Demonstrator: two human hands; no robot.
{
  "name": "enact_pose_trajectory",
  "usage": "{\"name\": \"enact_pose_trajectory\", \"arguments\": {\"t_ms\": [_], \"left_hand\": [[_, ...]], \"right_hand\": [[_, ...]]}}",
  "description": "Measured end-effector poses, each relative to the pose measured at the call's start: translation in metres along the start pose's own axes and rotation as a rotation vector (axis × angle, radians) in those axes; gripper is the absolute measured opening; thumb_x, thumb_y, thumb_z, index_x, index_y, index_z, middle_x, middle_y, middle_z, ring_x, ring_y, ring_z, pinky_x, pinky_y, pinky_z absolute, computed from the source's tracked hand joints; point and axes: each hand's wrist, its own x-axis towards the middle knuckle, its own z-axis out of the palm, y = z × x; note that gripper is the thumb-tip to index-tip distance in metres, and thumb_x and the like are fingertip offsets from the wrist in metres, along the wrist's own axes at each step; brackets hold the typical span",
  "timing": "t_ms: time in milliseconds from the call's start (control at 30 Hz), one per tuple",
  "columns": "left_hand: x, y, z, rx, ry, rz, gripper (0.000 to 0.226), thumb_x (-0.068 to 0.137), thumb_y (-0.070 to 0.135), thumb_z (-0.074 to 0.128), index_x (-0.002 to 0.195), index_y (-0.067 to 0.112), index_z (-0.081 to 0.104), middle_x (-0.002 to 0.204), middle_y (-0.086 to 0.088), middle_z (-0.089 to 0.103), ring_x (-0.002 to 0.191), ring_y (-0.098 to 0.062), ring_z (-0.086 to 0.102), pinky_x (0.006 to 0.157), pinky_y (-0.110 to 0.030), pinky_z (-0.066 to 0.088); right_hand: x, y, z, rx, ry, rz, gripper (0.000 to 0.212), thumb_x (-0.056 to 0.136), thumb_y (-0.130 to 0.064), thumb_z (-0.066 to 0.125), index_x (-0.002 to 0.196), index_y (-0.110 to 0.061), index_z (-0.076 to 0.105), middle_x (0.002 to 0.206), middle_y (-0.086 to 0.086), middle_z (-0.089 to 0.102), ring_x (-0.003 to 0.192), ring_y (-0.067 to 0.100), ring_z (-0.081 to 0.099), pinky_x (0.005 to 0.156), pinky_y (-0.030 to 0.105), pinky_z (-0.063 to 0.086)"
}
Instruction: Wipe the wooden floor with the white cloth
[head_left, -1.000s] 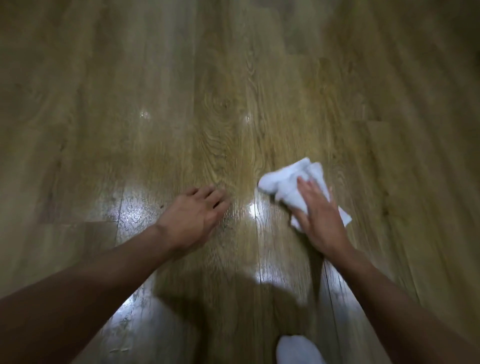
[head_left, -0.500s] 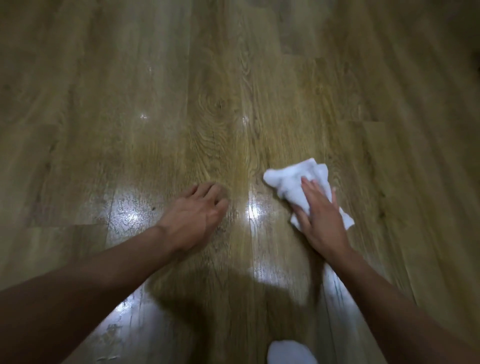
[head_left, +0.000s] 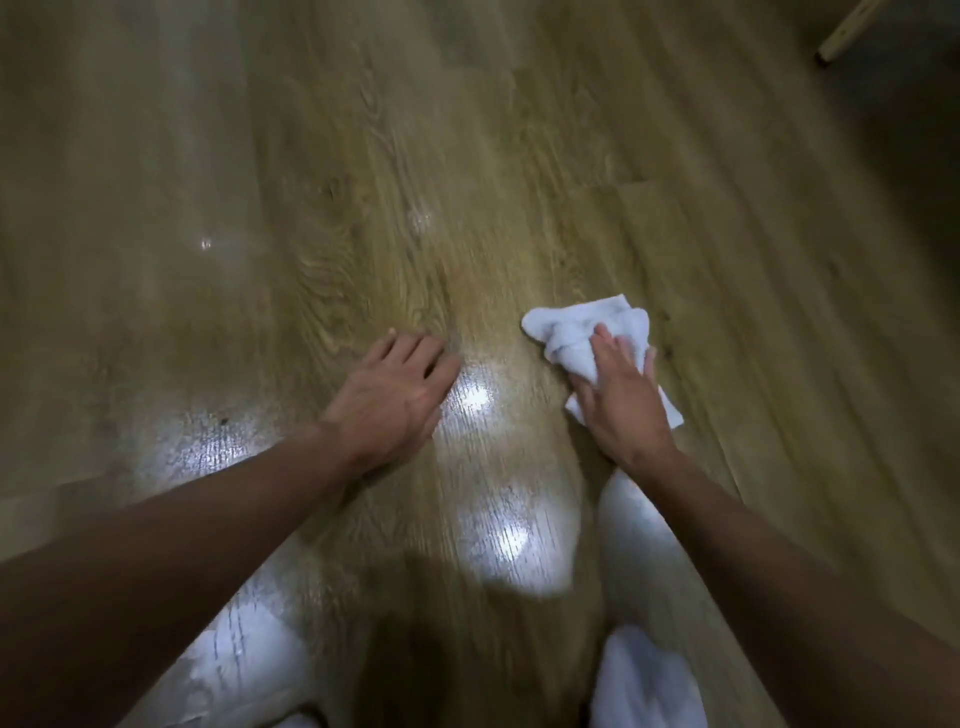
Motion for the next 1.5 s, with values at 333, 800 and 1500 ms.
{"name": "enact_pose_trajectory", "arguments": {"t_ms": [333, 800, 1500], "left_hand": [[0.000, 0.004, 0.012, -0.059, 0.029, -0.046, 0.040, 0.073, 0.023, 0.066, 0.112, 0.014, 0.064, 0.115, -0.009, 0.063, 0.104, -0.032, 0.060, 0.098, -0.050, 0.045], [0.010, 0.029, 0.008, -0.091, -0.102, -0.251, 0.037, 0.094, 0.037, 0.041, 0.124, 0.016, 0.048, 0.136, -0.016, 0.046, 0.131, -0.038, 0.039, 0.109, -0.054, 0.031], [0.030, 0.084, 0.013, -0.185, -0.322, -0.593, 0.073, 0.091, 0.062, 0.030, 0.151, 0.027, 0.010, 0.156, -0.028, 0.001, 0.143, -0.046, 0.007, 0.113, -0.061, 0.013]], "right_hand": [[-0.055, -0.009, 0.012, 0.182, -0.072, -0.396, 0.058, 0.089, -0.022, 0.043, 0.145, -0.011, 0.033, 0.154, -0.001, 0.028, 0.146, 0.013, 0.016, 0.120, 0.039, 0.004], [-0.023, 0.038, -0.006, 0.122, -0.062, -0.389, 0.060, 0.090, -0.027, 0.038, 0.147, -0.011, 0.029, 0.154, -0.002, 0.027, 0.145, 0.010, 0.017, 0.120, 0.046, 0.007], [-0.013, 0.025, -0.008, -0.016, -0.188, -0.424, 0.068, 0.093, -0.025, 0.051, 0.150, -0.011, 0.017, 0.160, 0.003, 0.015, 0.148, 0.023, 0.008, 0.118, 0.046, -0.006]]}}
